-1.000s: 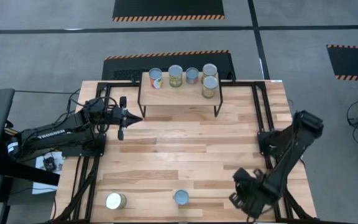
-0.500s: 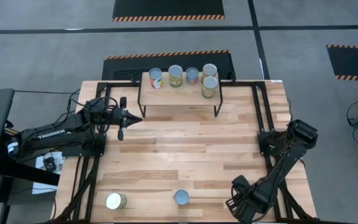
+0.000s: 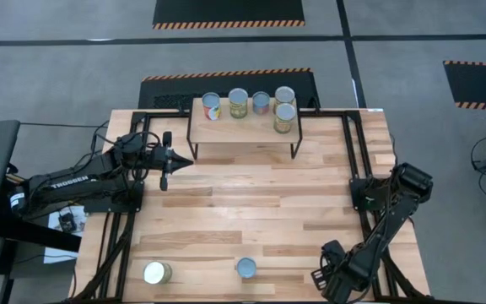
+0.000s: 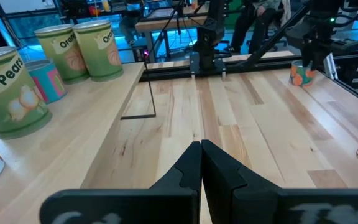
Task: Pick and place cans onto a shelf
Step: Put the small blue canned orange on the shelf and align it with the canned corn
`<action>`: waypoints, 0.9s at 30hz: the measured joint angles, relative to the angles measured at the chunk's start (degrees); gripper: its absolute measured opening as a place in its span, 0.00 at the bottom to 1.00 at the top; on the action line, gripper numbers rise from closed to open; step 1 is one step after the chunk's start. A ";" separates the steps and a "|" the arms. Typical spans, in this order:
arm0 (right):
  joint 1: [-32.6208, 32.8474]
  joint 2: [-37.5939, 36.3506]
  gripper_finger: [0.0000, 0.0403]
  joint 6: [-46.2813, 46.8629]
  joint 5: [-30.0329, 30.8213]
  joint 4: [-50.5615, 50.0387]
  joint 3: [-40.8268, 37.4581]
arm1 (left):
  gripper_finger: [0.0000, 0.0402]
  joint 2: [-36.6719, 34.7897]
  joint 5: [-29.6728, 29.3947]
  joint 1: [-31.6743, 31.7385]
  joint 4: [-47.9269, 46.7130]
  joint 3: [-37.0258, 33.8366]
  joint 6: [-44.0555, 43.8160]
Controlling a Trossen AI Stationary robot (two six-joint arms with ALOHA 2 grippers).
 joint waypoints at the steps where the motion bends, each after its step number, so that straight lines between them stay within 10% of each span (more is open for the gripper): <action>1: 0.00 -0.01 0.34 0.00 0.08 -0.08 -0.26 | 0.00 0.00 0.01 -0.01 -0.01 0.00 0.00; 14: -7.06 -2.55 0.05 -19.96 0.84 1.37 -4.03 | 0.00 -0.02 0.01 0.00 0.01 0.00 -0.72; 27: -31.21 -9.27 0.03 -82.56 9.06 -3.93 5.65 | 0.00 0.00 0.01 0.00 0.08 0.00 0.13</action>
